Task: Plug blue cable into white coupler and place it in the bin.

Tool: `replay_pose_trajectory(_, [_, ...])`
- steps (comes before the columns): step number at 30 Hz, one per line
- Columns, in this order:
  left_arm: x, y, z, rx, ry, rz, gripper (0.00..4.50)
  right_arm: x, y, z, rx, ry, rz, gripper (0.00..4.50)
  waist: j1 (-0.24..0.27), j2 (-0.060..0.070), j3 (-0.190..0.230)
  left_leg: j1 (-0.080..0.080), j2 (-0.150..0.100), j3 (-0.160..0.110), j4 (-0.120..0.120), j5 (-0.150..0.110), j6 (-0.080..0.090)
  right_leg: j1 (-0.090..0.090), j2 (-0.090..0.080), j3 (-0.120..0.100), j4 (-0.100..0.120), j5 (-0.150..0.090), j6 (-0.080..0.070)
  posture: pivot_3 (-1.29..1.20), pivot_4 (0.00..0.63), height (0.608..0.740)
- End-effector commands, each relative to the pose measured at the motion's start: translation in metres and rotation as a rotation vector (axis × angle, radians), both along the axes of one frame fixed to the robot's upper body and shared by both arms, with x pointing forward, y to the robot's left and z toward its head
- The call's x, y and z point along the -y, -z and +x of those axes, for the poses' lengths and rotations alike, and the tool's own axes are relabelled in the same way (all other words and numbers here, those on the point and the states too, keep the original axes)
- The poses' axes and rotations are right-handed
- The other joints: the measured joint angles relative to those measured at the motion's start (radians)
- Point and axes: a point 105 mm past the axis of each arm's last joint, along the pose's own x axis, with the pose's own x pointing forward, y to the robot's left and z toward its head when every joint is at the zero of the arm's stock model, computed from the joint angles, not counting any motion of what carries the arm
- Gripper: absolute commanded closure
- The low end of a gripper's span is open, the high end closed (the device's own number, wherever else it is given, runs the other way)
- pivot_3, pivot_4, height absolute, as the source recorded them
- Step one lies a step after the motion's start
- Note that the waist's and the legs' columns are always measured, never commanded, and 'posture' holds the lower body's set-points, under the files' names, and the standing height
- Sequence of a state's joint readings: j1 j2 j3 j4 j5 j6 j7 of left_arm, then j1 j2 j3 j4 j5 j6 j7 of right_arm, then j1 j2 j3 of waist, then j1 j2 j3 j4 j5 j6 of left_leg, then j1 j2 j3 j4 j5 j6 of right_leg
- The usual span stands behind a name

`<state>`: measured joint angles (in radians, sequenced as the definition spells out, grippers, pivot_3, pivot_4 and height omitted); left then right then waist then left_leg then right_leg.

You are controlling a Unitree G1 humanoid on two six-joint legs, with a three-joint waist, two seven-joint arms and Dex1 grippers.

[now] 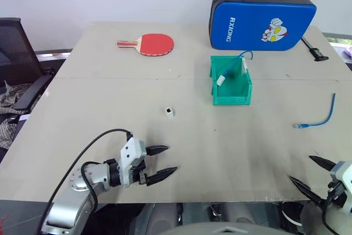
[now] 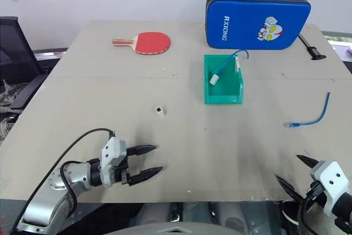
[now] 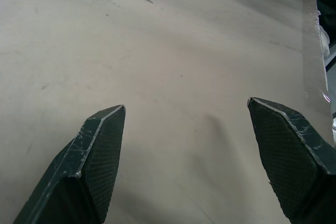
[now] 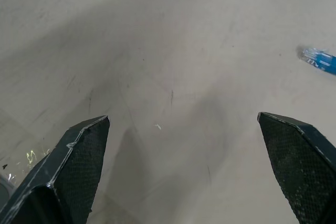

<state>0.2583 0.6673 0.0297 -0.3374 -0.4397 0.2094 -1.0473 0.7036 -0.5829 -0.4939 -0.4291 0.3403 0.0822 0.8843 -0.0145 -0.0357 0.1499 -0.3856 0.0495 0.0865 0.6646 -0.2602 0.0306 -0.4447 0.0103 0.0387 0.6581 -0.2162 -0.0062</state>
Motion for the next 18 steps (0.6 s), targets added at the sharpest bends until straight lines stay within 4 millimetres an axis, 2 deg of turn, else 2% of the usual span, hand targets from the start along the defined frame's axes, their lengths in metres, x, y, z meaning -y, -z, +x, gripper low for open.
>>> replay_pose_trajectory(1, [-0.003, -0.006, 0.004, 0.032, -0.019, -0.057, 0.69, 0.006, -0.016, 0.011, 0.094, 0.036, -0.01, 0.03, 0.002, 0.0, 0.0, 0.0, 0.0, 0.0, 0.0, 0.0, 0.0, 0.0, 0.0, 0.0, 0.0, 0.0, 0.0, 0.0, 0.15, 0.729])
replay_pose_trajectory(4, [0.0, -0.018, 0.017, -0.003, -0.111, -0.206, 0.69, 0.008, -0.032, 0.034, 0.196, 0.109, -0.001, 0.03, -0.001, 0.001, 0.0, 0.0, 0.0, 0.001, 0.0, 0.0, 0.0, 0.0, -0.001, 0.0, 0.0, 0.0, 0.0, 0.0, 0.15, 0.729])
replay_pose_trajectory(6, [0.004, -0.025, 0.02, -0.035, -0.119, -0.261, 0.69, 0.012, -0.037, 0.041, 0.21, 0.14, -0.018, 0.03, 0.002, 0.001, 0.0, 0.0, 0.0, 0.001, 0.001, 0.0, 0.0, 0.0, -0.001, -0.001, 0.001, 0.0, 0.0, 0.0, 0.15, 0.729])
replay_pose_trajectory(11, [0.022, -0.029, 0.005, 0.049, 0.075, -0.165, 0.69, 0.019, -0.045, 0.057, 0.107, 0.022, -0.127, 0.03, 0.004, 0.003, 0.0, -0.001, -0.002, 0.002, -0.001, 0.0, 0.0, -0.001, -0.002, -0.001, 0.001, -0.001, 0.002, 0.0, 0.15, 0.729])
replay_pose_trajectory(13, [0.028, -0.037, 0.007, 0.087, 0.115, -0.15, 0.69, 0.027, -0.047, 0.066, 0.061, -0.043, -0.207, 0.03, 0.001, 0.003, 0.001, 0.0, -0.003, 0.002, 0.0, 0.0, 0.001, 0.0, -0.002, 0.0, 0.0, -0.001, 0.002, 0.0, 0.15, 0.729])
replay_pose_trajectory(18, [0.045, -0.062, 0.01, 0.169, 0.184, -0.117, 0.69, 0.036, -0.056, 0.089, 0.025, -0.173, -0.361, 2.29, 0.003, 0.002, 0.001, 0.001, -0.004, 0.002, 0.002, -0.001, 0.002, 0.001, -0.002, 0.0, 0.001, -0.001, 0.002, 0.0, 0.15, 0.729])
